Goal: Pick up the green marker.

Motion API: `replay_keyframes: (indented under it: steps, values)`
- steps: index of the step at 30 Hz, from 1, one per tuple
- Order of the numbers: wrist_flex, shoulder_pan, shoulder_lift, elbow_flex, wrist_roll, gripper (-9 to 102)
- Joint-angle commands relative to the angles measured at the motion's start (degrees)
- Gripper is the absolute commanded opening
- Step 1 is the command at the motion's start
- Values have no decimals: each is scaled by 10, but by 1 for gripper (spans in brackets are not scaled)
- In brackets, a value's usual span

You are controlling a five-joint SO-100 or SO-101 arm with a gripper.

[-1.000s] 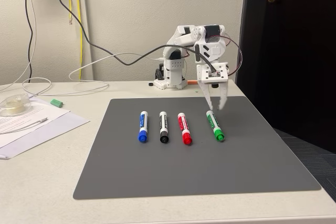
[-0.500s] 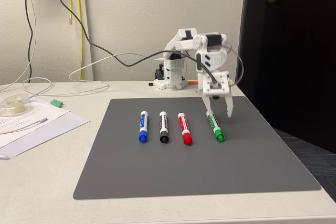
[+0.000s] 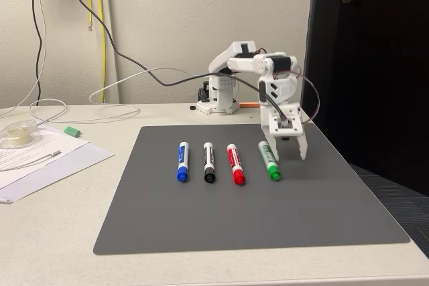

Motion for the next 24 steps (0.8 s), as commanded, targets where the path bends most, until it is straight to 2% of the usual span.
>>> replay_keyframes:
  steps: [1,3,5,16,24]
  values:
    - [25,-9,-34,-108,6,27]
    - [74,-5,-112,-257,11,27]
    - [91,1,-151,-323,14,27]
    - [111,37,-116,-320,1,27]
    - [88,71,-93,-317,-20,27]
